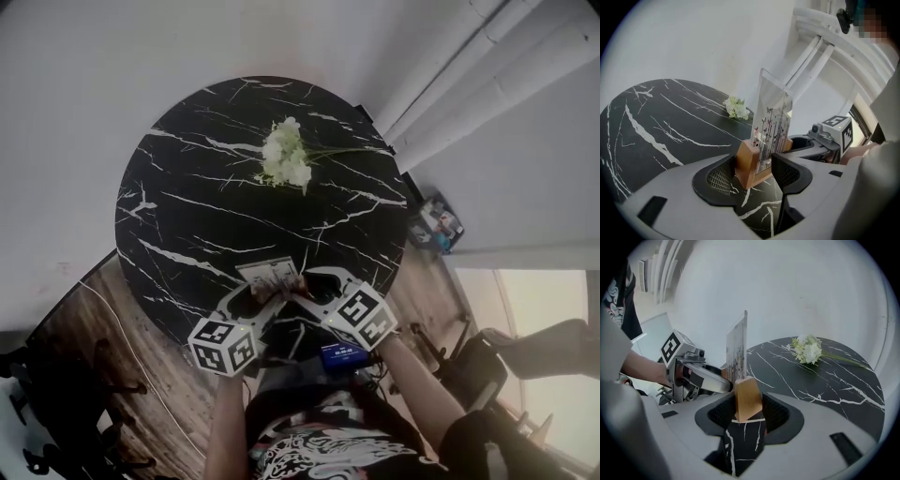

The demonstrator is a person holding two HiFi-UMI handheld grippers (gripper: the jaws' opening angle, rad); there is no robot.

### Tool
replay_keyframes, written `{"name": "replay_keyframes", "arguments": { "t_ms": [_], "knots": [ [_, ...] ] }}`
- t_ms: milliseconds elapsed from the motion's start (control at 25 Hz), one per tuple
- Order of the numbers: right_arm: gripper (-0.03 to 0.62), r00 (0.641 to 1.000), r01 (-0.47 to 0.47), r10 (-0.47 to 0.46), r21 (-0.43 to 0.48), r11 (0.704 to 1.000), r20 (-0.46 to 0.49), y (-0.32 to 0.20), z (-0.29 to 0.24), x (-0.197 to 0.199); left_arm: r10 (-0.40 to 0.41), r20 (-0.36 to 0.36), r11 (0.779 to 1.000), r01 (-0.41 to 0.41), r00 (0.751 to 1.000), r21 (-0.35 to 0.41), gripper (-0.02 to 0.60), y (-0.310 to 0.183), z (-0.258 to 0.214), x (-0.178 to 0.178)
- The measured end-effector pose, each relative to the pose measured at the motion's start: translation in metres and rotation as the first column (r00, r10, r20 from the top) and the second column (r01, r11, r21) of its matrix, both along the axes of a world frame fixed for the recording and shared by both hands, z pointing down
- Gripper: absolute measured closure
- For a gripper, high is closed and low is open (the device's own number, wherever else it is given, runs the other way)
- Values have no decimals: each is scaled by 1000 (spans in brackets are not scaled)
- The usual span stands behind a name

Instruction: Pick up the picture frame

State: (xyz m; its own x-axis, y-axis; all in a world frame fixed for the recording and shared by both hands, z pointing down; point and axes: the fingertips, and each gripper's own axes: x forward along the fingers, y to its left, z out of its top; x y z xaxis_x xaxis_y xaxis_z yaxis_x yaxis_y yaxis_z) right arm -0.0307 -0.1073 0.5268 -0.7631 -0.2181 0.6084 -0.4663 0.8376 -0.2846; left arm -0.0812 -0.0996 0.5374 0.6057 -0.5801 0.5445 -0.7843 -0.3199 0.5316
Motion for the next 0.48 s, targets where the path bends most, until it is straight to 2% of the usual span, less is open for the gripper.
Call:
{"name": "replay_keyframes", "arguments": {
  "t_ms": [480],
  "knots": [
    [419,1000,-19,19,38,999,-10,24,-27,8,8,-56,1000,-8,998,2,330,22,-27,7]
  ]
}}
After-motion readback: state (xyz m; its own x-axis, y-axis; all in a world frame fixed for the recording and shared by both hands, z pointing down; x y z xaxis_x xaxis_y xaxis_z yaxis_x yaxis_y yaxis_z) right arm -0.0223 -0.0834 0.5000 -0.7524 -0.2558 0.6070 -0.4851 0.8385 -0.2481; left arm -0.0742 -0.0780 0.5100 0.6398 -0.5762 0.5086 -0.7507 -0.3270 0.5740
